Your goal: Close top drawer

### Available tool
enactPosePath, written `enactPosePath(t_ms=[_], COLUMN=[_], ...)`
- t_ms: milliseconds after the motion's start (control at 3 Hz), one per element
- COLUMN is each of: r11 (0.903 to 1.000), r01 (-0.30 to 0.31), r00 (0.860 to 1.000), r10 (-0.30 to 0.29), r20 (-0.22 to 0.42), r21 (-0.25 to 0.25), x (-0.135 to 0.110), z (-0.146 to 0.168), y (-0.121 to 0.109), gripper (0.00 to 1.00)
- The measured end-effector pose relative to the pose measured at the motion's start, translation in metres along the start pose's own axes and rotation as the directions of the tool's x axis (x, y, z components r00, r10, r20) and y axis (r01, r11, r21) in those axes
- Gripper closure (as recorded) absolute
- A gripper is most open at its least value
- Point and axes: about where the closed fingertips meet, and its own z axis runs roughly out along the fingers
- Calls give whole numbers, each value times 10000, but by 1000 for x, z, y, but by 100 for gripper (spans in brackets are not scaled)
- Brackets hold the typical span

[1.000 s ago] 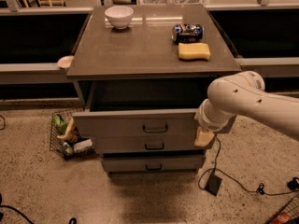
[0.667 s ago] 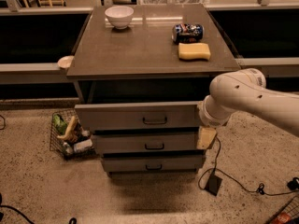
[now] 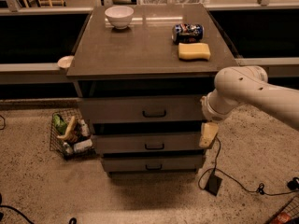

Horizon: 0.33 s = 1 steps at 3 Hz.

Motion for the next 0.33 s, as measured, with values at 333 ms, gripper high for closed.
enactPosePath(t_ms=[333], r11=[9997], r01=[-23], r00=[9998], r10=[29], r20=[221], r21=[-262], x=[4], z=[5], y=[-2], gripper=[0])
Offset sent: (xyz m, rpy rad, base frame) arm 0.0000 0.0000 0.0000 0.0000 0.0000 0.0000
